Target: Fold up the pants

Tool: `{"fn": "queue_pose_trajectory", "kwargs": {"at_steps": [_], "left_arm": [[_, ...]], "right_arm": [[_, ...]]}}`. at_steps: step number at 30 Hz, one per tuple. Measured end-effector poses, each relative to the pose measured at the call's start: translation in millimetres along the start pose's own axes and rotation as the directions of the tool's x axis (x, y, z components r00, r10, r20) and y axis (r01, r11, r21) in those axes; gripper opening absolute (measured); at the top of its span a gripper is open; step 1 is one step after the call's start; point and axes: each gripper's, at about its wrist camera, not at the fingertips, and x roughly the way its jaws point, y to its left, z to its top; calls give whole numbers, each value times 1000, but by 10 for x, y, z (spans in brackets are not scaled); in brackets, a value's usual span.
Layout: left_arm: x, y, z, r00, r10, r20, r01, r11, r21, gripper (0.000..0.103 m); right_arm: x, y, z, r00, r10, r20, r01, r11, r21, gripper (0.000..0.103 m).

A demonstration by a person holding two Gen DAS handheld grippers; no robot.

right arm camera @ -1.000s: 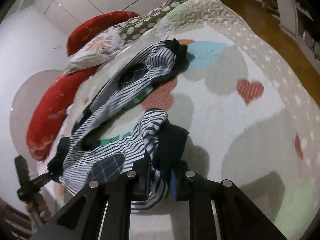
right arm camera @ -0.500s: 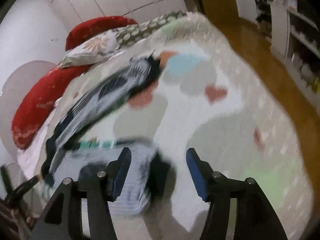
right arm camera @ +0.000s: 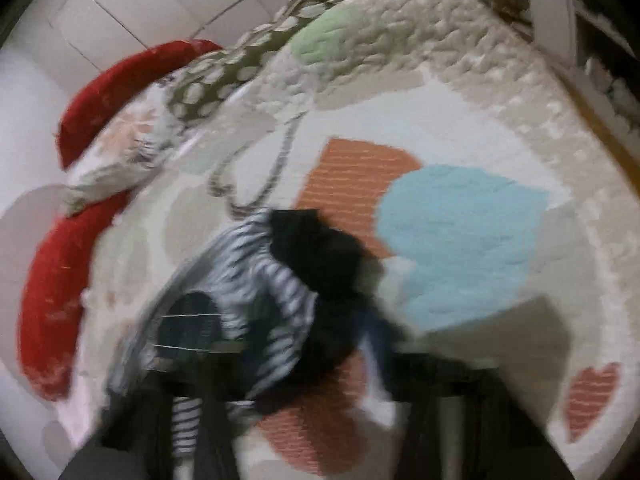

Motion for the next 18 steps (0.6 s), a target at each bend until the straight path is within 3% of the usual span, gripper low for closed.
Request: {"fn": "queue_pose_trajectory", "kwargs": {"at_steps": [2, 12, 16, 18], "left_arm": [[38, -10, -8, 1000, -5, -9, 5, 1000, -9, 58], [-104, -195, -116, 1000, -24, -15, 24, 1000, 20, 58], [-241, -241, -171, 1000, -15, -5, 15, 999, 29, 58], [-317, -266, -195, 1000, -3, 7, 3, 999, 39, 59]], "right_arm": [[-147, 20, -86, 998, 65, 17, -65, 998, 13, 12], [-1018, -390, -585, 991, 128, 46, -131, 988, 76, 12], [-959, -596, -696, 998, 51, 23, -53, 994, 95, 18], [-920, -726, -781, 1000, -9, -10, 10, 994, 109, 27]]}}
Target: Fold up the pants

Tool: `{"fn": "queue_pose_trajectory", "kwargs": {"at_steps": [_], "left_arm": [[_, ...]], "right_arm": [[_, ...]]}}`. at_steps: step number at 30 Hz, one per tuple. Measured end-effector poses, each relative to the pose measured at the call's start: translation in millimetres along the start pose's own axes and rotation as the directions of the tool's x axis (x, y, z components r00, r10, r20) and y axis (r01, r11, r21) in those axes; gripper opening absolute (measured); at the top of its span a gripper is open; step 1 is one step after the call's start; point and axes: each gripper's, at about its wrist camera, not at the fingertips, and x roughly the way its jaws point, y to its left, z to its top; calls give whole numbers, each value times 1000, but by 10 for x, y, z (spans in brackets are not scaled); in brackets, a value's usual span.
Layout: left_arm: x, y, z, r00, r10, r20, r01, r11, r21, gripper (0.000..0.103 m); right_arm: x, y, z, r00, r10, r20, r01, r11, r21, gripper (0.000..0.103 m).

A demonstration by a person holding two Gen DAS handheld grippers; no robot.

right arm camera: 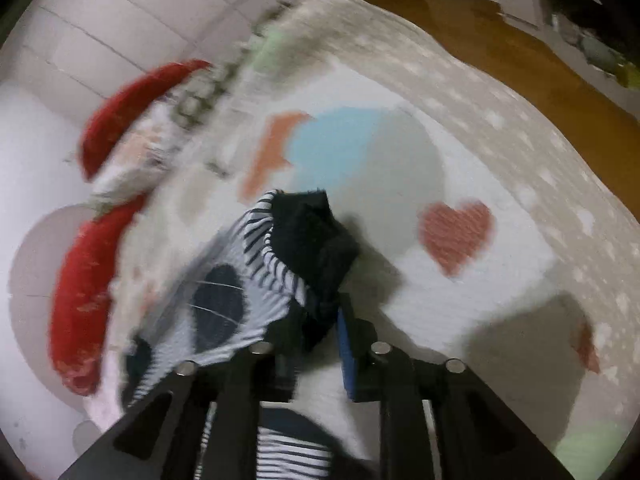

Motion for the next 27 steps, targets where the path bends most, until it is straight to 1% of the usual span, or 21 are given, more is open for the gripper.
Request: {"fn": "queue_pose_trajectory", "kwargs": {"at_steps": [1, 3, 4, 6, 7, 8, 9, 11, 13, 14, 15, 16, 17, 18, 20, 22, 24, 26, 27], "left_arm": [[-36, -8, -5, 1000, 8, 7, -8, 1000, 5, 60], [-73, -7, -2, 1000, 20, 15, -20, 1000, 7, 62], [-76, -4, -4, 1000, 23, 15, -23, 1000, 4, 62], [-48, -21, -3, 1000, 16, 1, -16, 1000, -8, 62], [-33, -43, -7, 1000, 4, -10, -4, 1000, -12, 62], [-27, -77, -15, 1000, -6, -19, 6, 1000, -11, 62], [-31, -127, -30, 1000, -14, -24, 14, 1000, -3, 62], [-60, -247, -65, 1000, -10, -20, 11, 999, 34, 62], [-90, -331, -81, 1000, 4, -11, -4, 998, 62, 62], [-104, -365, -82, 1000, 10, -6, -9, 997, 71, 62], [-112, -393, -85, 1000, 13, -4, -12, 997, 75, 62], [-120, -415, -87, 1000, 16, -2, -16, 997, 77, 62], [-123, -428, -88, 1000, 19, -2, -19, 997, 77, 62], [-122, -429, -90, 1000, 20, -2, -20, 997, 75, 62], [-119, -440, -95, 1000, 27, -4, -27, 997, 72, 62], [-93, -448, -100, 999, 37, -14, -36, 997, 69, 62], [-58, -433, -103, 999, 35, -23, -34, 997, 62, 62], [-14, -440, -107, 999, 34, -35, -31, 997, 64, 62], [12, -452, -107, 998, 38, -41, -35, 997, 70, 62]], "right_arm": [[-12, -67, -45, 1000, -26, 0, 26, 1000, 15, 29], [-149, -160, -147, 999, -24, 41, 22, 999, 34, 29], [-294, -158, -240, 996, -21, 85, 19, 999, 25, 29], [-491, -63, -412, 989, -9, 147, 15, 999, -37, 34], [-541, 15, -513, 988, -1, 153, 14, 996, -87, 44], [-550, 84, -615, 990, -6, 142, 25, 991, -135, 55], [-542, 116, -703, 991, -17, 130, 39, 985, -166, 57], [-512, 106, -875, 993, -27, 115, 49, 981, -187, 58], [-490, 26, -1002, 995, -8, 97, 25, 984, -176, 58], [-458, -3, -1052, 997, 32, 75, -18, 984, -175, 52], [-420, -17, -1081, 995, 86, 41, -78, 981, -177, 36], [-388, -37, -1089, 992, 129, 14, -125, 977, -172, 12], [-351, -60, -1076, 983, 183, -24, -184, 972, -148, 12], [-366, -84, -1073, 979, 200, -22, -201, 970, -133, 12], [-463, -149, -1003, 985, 167, 35, -161, 977, -138, 12], [-550, -240, -978, 987, 151, 56, -143, 982, -120, 11], [-621, -331, -935, 992, 72, 99, -60, 991, -119, 11], [-654, -403, -924, 992, 26, 120, -13, 994, -112, 11], [-661, -411, -914, 992, 16, 123, -2, 993, -114, 12]]}}
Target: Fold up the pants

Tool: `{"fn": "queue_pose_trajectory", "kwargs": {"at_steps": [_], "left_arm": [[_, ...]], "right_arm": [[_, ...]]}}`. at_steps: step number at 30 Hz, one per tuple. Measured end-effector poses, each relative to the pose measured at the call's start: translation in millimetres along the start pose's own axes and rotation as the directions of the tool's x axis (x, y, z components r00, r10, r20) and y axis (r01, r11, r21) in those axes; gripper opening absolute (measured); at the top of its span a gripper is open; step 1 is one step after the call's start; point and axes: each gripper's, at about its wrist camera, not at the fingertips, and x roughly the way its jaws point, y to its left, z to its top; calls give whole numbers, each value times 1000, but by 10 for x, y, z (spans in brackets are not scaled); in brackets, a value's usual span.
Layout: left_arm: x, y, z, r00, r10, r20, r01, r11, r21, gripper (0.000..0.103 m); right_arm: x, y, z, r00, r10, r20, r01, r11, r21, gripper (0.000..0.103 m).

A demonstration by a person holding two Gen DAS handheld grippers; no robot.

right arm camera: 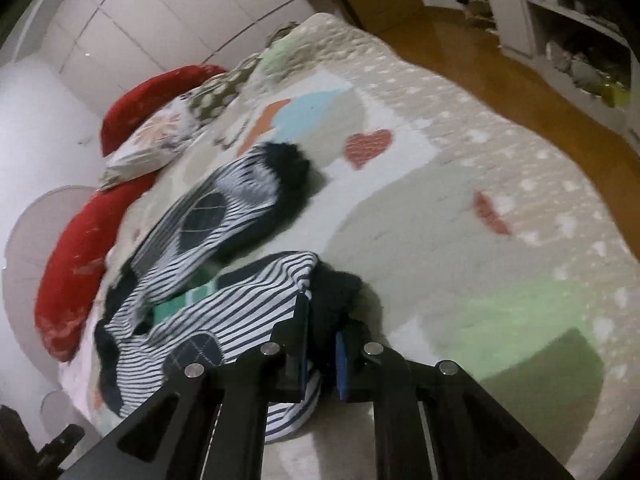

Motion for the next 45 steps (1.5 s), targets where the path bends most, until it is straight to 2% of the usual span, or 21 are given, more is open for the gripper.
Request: {"fn": "queue_pose_trajectory", "kwargs": {"at_steps": [3, 5, 7, 9, 11, 13, 14, 16, 18, 20, 22, 23, 25, 27, 29, 33, 39, 45], "left_arm": [[37, -59, 35, 1000, 9, 0, -9, 1000, 29, 62], [51, -115, 85, 1000, 26, 17, -27, 998, 55, 62], [96, -173, 157, 998, 46, 43, -50, 996, 79, 70], [192, -209, 224, 996, 60, 65, -66, 994, 91, 74], [356, -228, 270, 995, 75, 59, -80, 993, 92, 74], [583, -215, 308, 998, 57, 22, -59, 995, 85, 74], [678, -201, 316, 999, 53, 3, -53, 995, 80, 74], [957, -119, 320, 993, 85, -84, -80, 995, 58, 74], [1054, -44, 315, 989, 71, -129, -66, 997, 40, 74], [983, -30, 328, 990, 58, -126, -51, 997, 55, 74], [924, -2, 341, 989, 53, -137, -46, 997, 56, 74], [869, 24, 350, 990, 44, -135, -37, 998, 54, 74], [768, 37, 353, 992, 48, -115, -40, 997, 68, 74], [661, 4, 351, 994, 82, -70, -76, 993, 91, 74], [574, -56, 354, 993, 117, -27, -113, 987, 117, 74], [597, -205, 397, 990, 137, -16, -133, 977, 166, 74], [650, -395, 387, 988, 151, -19, -142, 958, 249, 74], [678, -477, 545, 989, 150, -18, -138, 945, 295, 75]], "right_arm": [[-52, 36, 21, 999, -42, 14, 43, 999, -20, 22], [-173, 118, 54, 993, -92, 71, 94, 995, -27, 43], [-339, 169, 55, 984, -104, 144, 109, 994, -30, 45], [-467, 307, 25, 979, -69, 189, 83, 994, -68, 45], [-446, 435, -11, 987, 26, 160, -7, 993, -116, 45], [-328, 545, -65, 989, 119, 88, -105, 983, -149, 45], [-203, 595, -114, 982, 187, 21, -181, 971, -154, 45], [-7, 622, -183, 975, 213, -56, -219, 965, -144, 45], [141, 560, -188, 984, 160, -81, -170, 977, -129, 45], [234, 359, -158, 993, 88, -84, -95, 993, -77, 42], [187, 219, -120, 990, 123, -71, -125, 992, -33, 42], [101, 168, -90, 993, 106, -45, -108, 994, -28, 42], [-41, 139, -60, 997, 75, 2, -74, 996, -46, 44], [-182, 172, -44, 998, -2, 60, 6, 997, -78, 52], [-294, 221, -42, 994, -32, 105, 43, 993, -109, 54], [-310, 339, -46, 993, -24, 116, 42, 987, -154, 54], [-147, 587, -155, 997, -34, 71, 50, 970, -239, 54], [-122, 709, -48, 998, -50, 49, 62, 954, -294, 55]]}}
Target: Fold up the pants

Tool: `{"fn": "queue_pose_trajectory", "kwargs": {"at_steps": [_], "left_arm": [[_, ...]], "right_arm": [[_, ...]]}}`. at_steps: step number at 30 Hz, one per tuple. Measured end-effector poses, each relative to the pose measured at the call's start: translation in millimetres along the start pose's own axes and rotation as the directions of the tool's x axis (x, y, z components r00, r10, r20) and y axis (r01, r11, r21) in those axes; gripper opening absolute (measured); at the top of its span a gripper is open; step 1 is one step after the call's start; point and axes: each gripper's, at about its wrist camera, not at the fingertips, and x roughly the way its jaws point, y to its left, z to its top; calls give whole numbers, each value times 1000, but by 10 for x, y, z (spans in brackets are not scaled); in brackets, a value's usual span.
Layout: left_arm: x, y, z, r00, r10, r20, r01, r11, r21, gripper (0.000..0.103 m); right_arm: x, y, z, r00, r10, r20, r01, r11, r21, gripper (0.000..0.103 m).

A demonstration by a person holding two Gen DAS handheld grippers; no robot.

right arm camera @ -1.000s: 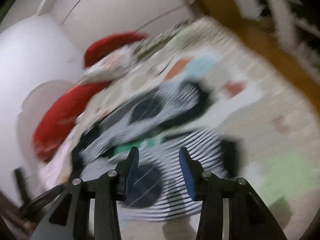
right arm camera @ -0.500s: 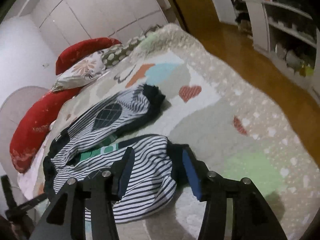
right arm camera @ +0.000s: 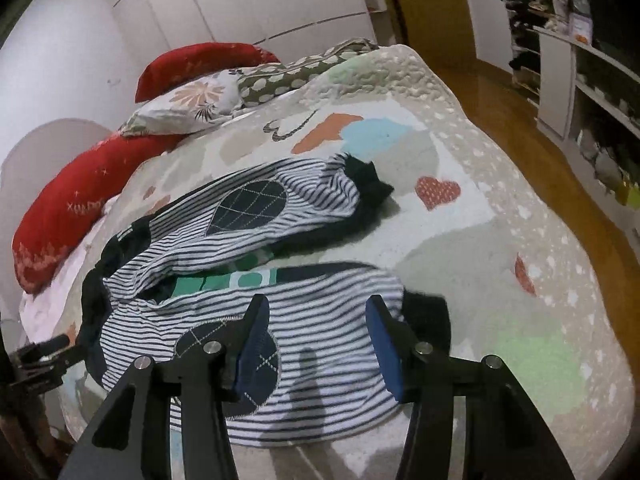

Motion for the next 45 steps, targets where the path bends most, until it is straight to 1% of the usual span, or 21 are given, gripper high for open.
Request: {"fn": "queue_pose_trajectory", "kwargs": {"at_steps": [2, 6, 10, 14, 17, 19, 23, 25, 28, 30, 32, 34, 36, 37, 39, 42, 43, 44, 45], "left_arm": [[20, -4, 95, 1000, 3, 5, -3, 1000, 19, 75], [117, -8, 308, 1000, 7, 10, -7, 999, 47, 75], [266, -14, 565, 1000, 3, 9, -4, 998, 70, 75], [451, -48, 832, 1000, 2, 3, -2, 994, 113, 75], [620, -97, 1042, 1000, -15, -24, 18, 989, 146, 75], [697, -125, 1137, 999, -26, -34, 31, 986, 161, 75], [905, -182, 1353, 996, -63, -68, 75, 979, 188, 75], [1014, -210, 1429, 994, -67, -84, 83, 975, 207, 75], [1165, -260, 1515, 993, -60, -98, 83, 963, 257, 75], [1257, -297, 1557, 992, -57, -111, 88, 951, 296, 75], [1322, -341, 1591, 993, -45, -105, 78, 940, 332, 75], [1399, -417, 1621, 994, -34, -104, 72, 918, 390, 75], [1474, -487, 1650, 995, -18, -96, 59, 895, 442, 75], [1516, -517, 1666, 995, -15, -96, 57, 886, 460, 79], [1584, -536, 1705, 995, -16, -102, 62, 882, 468, 84], [1637, -524, 1771, 990, -38, -137, 97, 886, 454, 84], [1641, -511, 1785, 988, -42, -150, 105, 891, 443, 80], [1628, -502, 1787, 984, -70, -164, 135, 894, 428, 72], [1618, -499, 1784, 978, -108, -181, 176, 892, 417, 47]], "right_arm": [[11, 20, 92, 1000, -8, -4, 8, 1000, -21, 58], [81, 46, 325, 999, -33, -3, 33, 997, -73, 59], [254, 87, 559, 998, -55, -15, 52, 991, -126, 61], [472, 103, 779, 997, -73, -36, 66, 984, -168, 61], [623, 98, 964, 995, -90, -43, 80, 977, -198, 61], [704, 99, 1058, 994, -91, -56, 78, 975, -210, 61], [958, 68, 1283, 992, -64, -106, 40, 975, -218, 61], [1086, 77, 1356, 989, -52, -136, 19, 972, -233, 61], [1252, 102, 1433, 985, -46, -167, 1, 966, -257, 61], [1376, 154, 1480, 981, -43, -192, -16, 956, -294, 61], [1474, 213, 1500, 976, -51, -210, -22, 943, -331, 61], [1605, 302, 1497, 970, -67, -234, -30, 921, -389, 61], [1739, 380, 1480, 966, -98, -240, -20, 896, -445, 61], [1788, 394, 1475, 964, -111, -241, -13, 888, -459, 61], [1931, 418, 1475, 960, -125, -252, -8, 884, -467, 61], [2040, 445, 1448, 959, -128, -252, -6, 883, -470, 64], [2044, 463, 1441, 961, -122, -248, -10, 882, -471, 66], [2048, 478, 1438, 961, -117, -249, -14, 882, -471, 65], [2047, 491, 1427, 961, -113, -252, -19, 883, -469, 63]]}}
